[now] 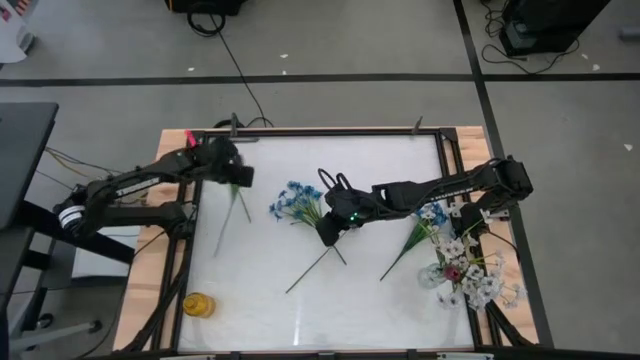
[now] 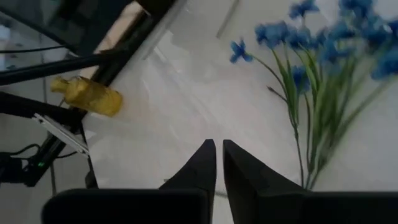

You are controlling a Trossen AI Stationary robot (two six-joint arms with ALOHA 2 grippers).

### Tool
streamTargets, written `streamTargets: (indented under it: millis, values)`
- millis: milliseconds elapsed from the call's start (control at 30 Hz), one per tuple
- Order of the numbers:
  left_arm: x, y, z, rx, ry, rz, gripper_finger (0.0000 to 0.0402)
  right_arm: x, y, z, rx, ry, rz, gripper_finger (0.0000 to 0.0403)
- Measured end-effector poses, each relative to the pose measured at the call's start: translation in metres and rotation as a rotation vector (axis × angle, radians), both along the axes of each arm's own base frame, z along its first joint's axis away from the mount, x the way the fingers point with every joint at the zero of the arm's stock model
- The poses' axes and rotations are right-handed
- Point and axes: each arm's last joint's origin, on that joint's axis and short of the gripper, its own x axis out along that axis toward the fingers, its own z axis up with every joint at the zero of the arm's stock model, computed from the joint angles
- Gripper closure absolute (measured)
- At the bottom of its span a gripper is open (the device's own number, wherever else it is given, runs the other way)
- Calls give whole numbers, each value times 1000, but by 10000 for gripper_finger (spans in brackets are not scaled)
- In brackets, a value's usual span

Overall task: Sort flowers into vase by color
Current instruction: Put the red tulip into the transparent vase

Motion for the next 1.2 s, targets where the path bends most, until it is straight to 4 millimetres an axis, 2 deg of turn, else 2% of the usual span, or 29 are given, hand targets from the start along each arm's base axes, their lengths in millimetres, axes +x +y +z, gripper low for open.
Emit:
streamTargets:
  millis: [267, 467, 700, 933, 1067, 1200]
  values:
    - [38, -20, 70, 314, -594, -300, 390, 8, -4, 13, 2, -146, 74, 278]
    - [57, -40, 96, 424, -872, -414, 390, 3, -11, 29, -31, -226, 15, 218]
    - [79, -56, 101, 483, -993, -514, 390, -9, -16, 52, -166, -301, 2, 207]
    - [109, -65, 97, 520, -1127, -555, 390, -9, -18, 55, -229, -309, 30, 212]
    - [118, -67, 92, 505, -1113, -568, 390, -9, -19, 55, -240, -307, 11, 233]
    - [126, -73, 93, 520, -1104, -607, 390, -10, -21, 54, -241, -300, 4, 277]
